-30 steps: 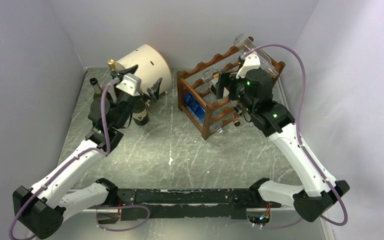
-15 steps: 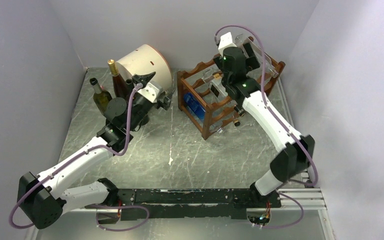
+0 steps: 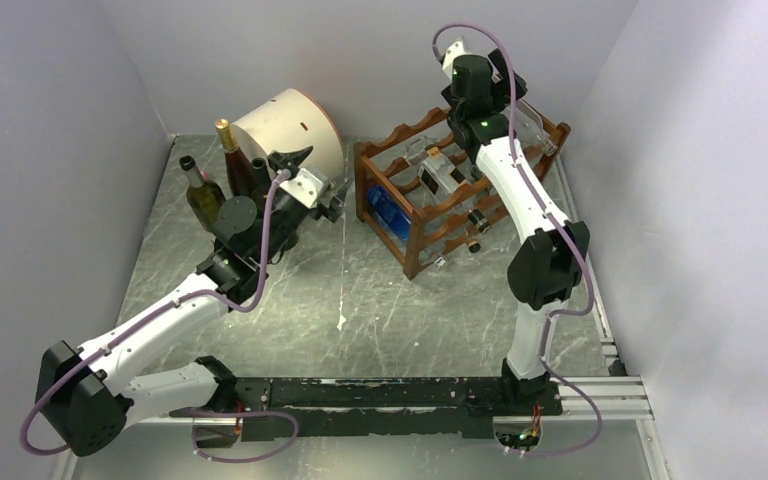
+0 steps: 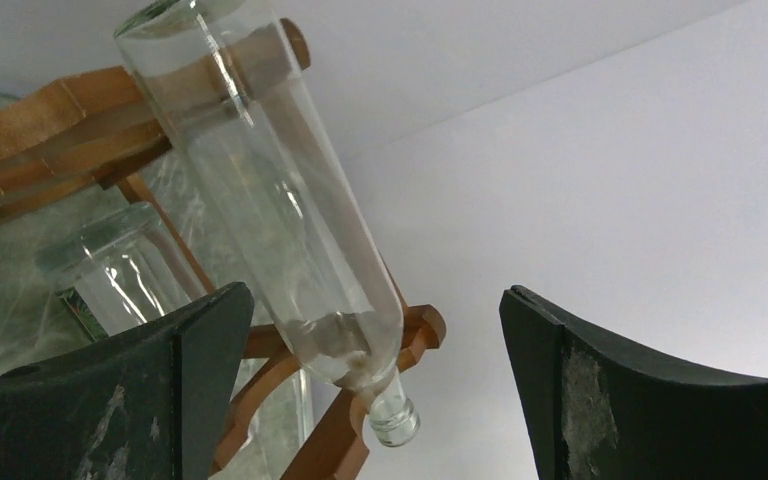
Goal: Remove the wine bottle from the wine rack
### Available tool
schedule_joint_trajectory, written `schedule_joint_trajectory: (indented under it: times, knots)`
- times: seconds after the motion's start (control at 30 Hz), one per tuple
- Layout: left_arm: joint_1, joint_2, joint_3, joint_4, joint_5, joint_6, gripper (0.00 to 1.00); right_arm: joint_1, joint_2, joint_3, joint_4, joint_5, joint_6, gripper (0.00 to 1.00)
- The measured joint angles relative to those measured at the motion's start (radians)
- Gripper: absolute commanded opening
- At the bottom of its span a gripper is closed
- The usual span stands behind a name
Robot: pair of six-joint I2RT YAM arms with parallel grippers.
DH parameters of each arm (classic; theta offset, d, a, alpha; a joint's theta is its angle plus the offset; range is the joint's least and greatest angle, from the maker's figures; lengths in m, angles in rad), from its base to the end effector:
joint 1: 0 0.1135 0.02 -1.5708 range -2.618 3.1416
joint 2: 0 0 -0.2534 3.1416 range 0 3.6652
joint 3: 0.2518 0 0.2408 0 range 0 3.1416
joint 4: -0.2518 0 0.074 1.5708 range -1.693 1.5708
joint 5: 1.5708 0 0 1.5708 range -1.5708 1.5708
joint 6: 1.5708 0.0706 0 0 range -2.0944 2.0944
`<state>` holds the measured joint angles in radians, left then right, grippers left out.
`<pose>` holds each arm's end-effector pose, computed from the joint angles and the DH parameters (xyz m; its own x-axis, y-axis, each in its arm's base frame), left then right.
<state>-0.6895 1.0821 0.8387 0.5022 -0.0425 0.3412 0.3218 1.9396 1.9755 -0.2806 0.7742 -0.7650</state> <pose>0.2191 -0.1768 0.3763 0.3882 0.1133 -0.9146 0.5030 0.8055 0.3132 0.4549 0.0996 0.3880 -0.4548 -0.6736 -0.5826 0.1419 0.5910 -0.7941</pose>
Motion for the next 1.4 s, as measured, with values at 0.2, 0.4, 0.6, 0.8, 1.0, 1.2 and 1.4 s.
schedule_joint_trajectory:
  times: [0.2, 0.4, 0.6, 0.8, 1.0, 1.2, 1.4]
  knots:
    - [0.0, 0.009, -0.002, 0.005, 0.0, 0.005, 0.94, -0.021, 0.052, 0.018, -0.064, -0.016, -0.021, 1.0]
    - [0.0, 0.029, -0.003, 0.008, -0.014, 0.019, 0.94, -0.054, 0.09, 0.018, -0.077, -0.026, -0.028, 1.0]
    - [0.0, 0.031, -0.012, 0.013, -0.029, 0.036, 0.95, -0.066, 0.127, 0.018, -0.076, -0.027, -0.033, 1.0]
    - [-0.001, 0.031, -0.024, 0.026, -0.051, 0.054, 0.95, -0.074, 0.134, -0.002, -0.038, -0.021, -0.054, 1.0]
    - [-0.001, 0.031, -0.03, 0.037, -0.068, 0.065, 0.95, -0.1, 0.146, -0.032, 0.035, 0.007, -0.092, 1.0]
    - [-0.001, 0.031, -0.036, 0.048, -0.077, 0.078, 0.95, -0.111, 0.174, -0.042, 0.06, 0.013, -0.106, 0.99]
    - [-0.001, 0.031, -0.036, 0.049, -0.085, 0.091, 0.94, -0.117, 0.184, -0.042, 0.076, 0.014, -0.112, 0.9]
